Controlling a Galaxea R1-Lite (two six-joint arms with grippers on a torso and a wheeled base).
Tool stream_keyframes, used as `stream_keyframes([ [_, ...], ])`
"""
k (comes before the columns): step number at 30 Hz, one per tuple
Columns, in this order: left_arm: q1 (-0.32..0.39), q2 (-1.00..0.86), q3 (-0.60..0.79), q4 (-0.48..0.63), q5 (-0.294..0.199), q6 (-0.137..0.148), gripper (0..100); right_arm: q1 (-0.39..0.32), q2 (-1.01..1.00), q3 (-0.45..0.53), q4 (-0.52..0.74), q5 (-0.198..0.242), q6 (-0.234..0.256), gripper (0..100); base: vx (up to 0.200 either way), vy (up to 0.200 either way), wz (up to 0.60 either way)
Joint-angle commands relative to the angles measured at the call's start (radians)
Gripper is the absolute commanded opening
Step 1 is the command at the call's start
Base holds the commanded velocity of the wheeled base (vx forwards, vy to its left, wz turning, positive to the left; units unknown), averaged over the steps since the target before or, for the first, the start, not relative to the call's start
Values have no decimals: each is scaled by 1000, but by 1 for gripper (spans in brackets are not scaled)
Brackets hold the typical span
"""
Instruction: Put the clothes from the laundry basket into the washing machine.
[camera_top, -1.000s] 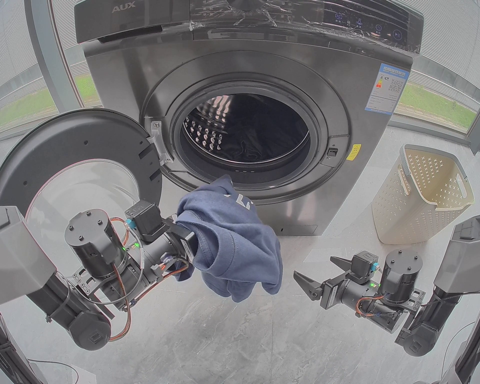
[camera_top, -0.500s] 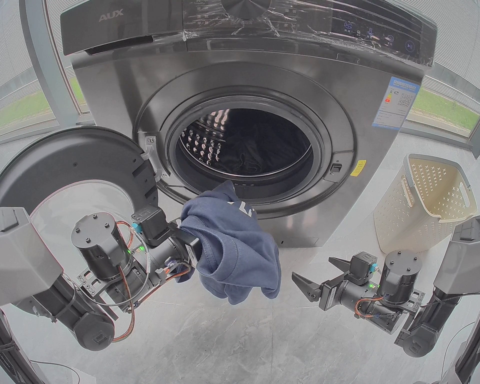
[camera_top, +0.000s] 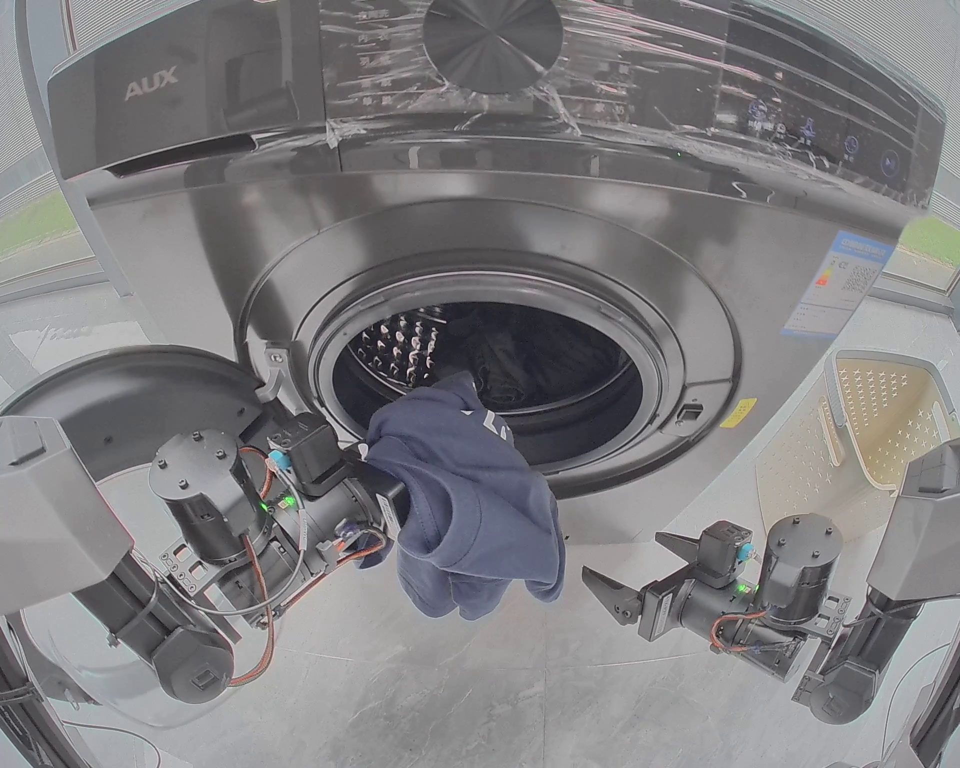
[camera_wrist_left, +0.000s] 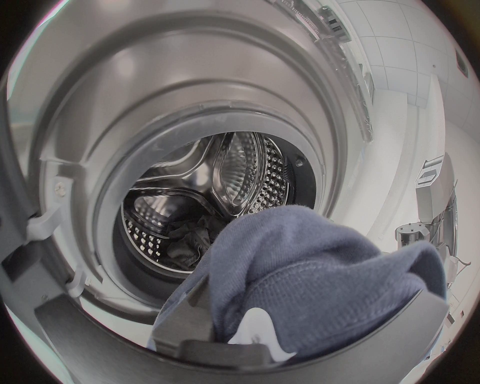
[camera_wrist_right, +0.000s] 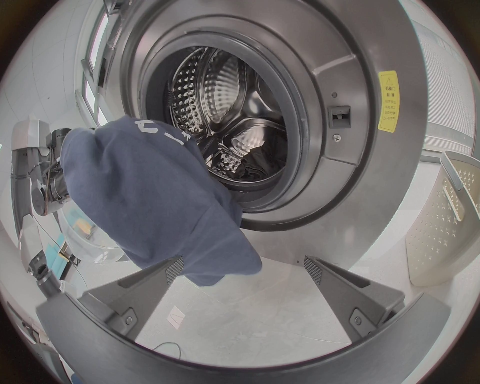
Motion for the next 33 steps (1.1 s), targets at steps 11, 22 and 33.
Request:
stream_keyframes([
  [11, -77, 55, -13, 0, 44, 6, 0, 113, -34, 102, -1, 10, -8, 100, 0, 0, 0],
  [22, -90, 253, -230, 4, 64, -2, 0, 122, -34, 101, -1, 8, -6, 100, 0, 0, 0],
  [33, -41, 437, -589, 121, 114, 0, 0, 120, -34, 98, -1, 8, -6, 100, 0, 0, 0],
])
